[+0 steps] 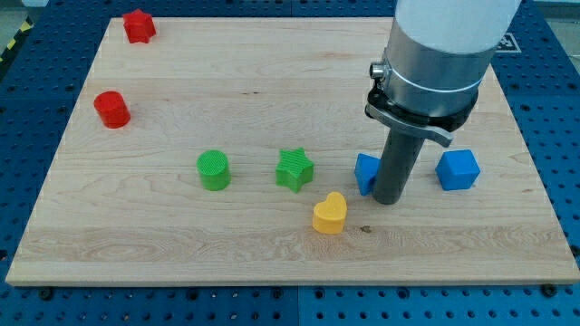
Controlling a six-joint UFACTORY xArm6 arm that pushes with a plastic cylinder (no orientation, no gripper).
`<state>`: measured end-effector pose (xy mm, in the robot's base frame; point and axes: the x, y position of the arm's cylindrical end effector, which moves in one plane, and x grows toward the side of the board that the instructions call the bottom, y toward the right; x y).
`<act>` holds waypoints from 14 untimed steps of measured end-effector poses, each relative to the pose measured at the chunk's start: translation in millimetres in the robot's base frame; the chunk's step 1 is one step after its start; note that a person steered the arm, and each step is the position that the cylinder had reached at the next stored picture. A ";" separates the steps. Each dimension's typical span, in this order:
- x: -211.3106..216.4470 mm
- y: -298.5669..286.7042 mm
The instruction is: Push the yellow heart left a bit
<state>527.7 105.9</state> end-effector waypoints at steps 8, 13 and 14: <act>21.0 16.8; 31.3 -139.4; 31.3 -172.1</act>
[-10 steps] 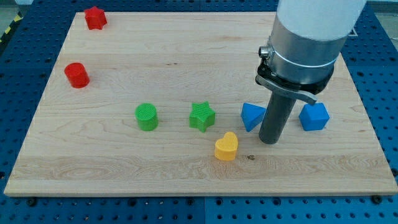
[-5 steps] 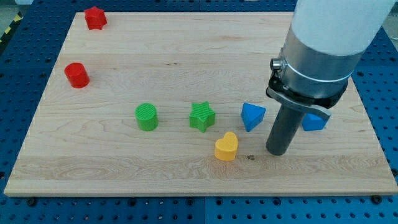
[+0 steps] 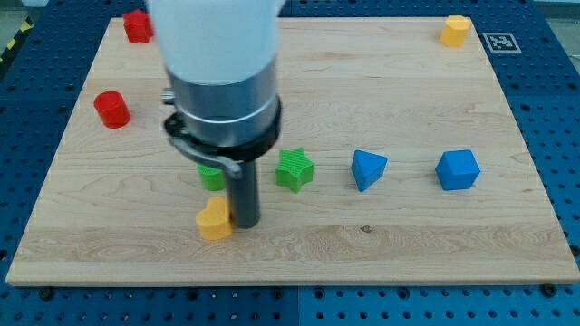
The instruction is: Push the yellow heart left a bit
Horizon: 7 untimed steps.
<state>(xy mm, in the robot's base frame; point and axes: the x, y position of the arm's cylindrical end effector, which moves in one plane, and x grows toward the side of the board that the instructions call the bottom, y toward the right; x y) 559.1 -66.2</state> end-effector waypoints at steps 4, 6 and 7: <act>58.6 -36.1; 40.2 -105.7; 26.5 -120.1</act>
